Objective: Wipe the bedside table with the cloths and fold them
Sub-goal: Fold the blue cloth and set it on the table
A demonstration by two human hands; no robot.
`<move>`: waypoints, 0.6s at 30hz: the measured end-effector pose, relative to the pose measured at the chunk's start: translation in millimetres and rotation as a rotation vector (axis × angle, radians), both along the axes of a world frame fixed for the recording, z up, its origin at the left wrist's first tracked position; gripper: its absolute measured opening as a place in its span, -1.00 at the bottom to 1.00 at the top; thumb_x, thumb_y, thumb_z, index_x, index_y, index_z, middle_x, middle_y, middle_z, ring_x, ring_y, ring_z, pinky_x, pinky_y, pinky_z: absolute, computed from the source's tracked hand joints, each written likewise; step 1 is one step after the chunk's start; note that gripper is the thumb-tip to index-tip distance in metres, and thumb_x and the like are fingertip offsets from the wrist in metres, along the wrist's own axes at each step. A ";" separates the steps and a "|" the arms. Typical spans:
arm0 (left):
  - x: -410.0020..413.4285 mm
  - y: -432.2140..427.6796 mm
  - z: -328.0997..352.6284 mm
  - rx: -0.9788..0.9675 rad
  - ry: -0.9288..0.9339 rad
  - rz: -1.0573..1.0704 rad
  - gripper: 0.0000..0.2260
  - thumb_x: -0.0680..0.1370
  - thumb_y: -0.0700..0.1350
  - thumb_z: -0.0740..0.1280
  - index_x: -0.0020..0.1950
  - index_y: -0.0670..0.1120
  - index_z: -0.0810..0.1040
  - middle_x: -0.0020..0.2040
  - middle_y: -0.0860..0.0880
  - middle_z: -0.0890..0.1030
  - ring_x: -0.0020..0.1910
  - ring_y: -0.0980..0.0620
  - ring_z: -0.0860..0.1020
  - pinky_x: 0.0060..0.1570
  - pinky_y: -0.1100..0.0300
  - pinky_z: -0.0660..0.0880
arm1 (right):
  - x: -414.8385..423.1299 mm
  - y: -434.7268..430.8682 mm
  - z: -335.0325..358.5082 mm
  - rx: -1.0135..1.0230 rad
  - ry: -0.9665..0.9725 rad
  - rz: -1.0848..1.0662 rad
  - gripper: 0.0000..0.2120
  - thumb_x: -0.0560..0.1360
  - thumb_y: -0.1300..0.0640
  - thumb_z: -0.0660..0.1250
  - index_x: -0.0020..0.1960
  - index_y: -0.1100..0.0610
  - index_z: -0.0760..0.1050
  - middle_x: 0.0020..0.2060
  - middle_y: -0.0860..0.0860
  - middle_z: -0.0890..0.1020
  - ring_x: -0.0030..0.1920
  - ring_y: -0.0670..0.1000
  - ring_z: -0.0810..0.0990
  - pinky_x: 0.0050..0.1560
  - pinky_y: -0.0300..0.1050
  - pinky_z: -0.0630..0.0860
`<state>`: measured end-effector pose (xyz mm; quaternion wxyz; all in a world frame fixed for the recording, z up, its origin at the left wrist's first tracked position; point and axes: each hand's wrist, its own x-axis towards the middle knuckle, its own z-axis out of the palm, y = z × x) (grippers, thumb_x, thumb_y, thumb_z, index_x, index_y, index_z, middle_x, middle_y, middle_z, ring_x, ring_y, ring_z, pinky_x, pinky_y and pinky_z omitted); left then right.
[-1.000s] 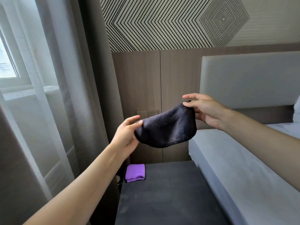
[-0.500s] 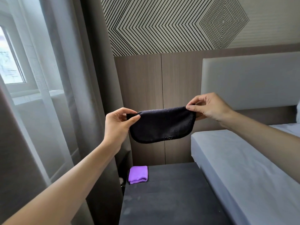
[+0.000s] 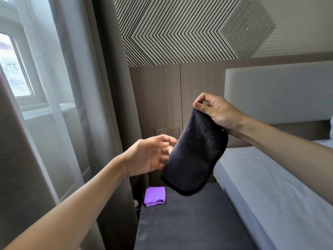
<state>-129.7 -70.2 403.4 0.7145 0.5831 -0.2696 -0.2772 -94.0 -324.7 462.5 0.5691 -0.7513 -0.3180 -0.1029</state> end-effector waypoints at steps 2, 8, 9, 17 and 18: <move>-5.3 -14.7 -1.1 0.058 -0.012 -0.062 -0.54 0.50 -0.07 0.40 0.36 -0.17 0.45 0.08 -0.14 0.61 0.00 -0.06 0.62 0.00 0.05 0.57 | -3.7 7.3 3.8 -0.053 0.057 0.112 -0.86 0.59 0.03 0.32 -0.08 0.09 0.51 -0.29 -0.06 0.57 -0.25 -0.13 0.52 -0.21 -0.29 0.47; -20.8 -50.2 -0.2 0.093 -0.114 0.107 -0.74 0.45 -0.27 0.36 0.13 -0.24 0.58 0.00 -0.19 0.68 -0.07 -0.09 0.68 -0.04 0.11 0.59 | -1.6 19.4 -13.7 -0.108 0.264 0.059 -0.79 0.58 0.01 0.36 -0.12 0.14 0.56 -0.29 0.02 0.64 -0.29 -0.06 0.58 -0.23 -0.19 0.54; -20.5 -53.5 0.7 0.096 -0.129 0.130 -0.74 0.45 -0.28 0.35 0.13 -0.26 0.58 -0.02 -0.19 0.69 -0.08 -0.08 0.68 -0.05 0.12 0.59 | -0.8 18.9 -21.0 -0.105 0.302 0.011 -0.75 0.58 -0.02 0.35 -0.11 0.16 0.58 -0.29 0.02 0.66 -0.28 -0.05 0.60 -0.21 -0.18 0.56; -13.0 -61.2 6.5 -0.092 -0.074 0.345 -0.83 0.47 -0.27 0.36 0.05 -0.21 0.61 -0.08 -0.19 0.68 -0.17 -0.09 0.67 -0.13 0.09 0.63 | 3.1 -4.7 -73.7 0.175 0.952 -0.331 -0.31 0.59 -0.37 0.08 0.07 0.28 0.56 -0.10 0.20 0.65 -0.13 0.15 0.64 -0.20 -0.04 0.60; -11.5 -60.6 7.0 -0.104 -0.051 0.402 -0.85 0.49 -0.28 0.35 0.04 -0.21 0.60 -0.10 -0.19 0.68 -0.19 -0.08 0.66 -0.16 0.09 0.63 | -0.2 -6.4 -75.8 0.166 0.971 -0.343 -0.22 0.59 -0.39 -0.03 0.00 0.31 0.57 -0.17 0.21 0.65 -0.20 0.15 0.62 -0.27 -0.06 0.59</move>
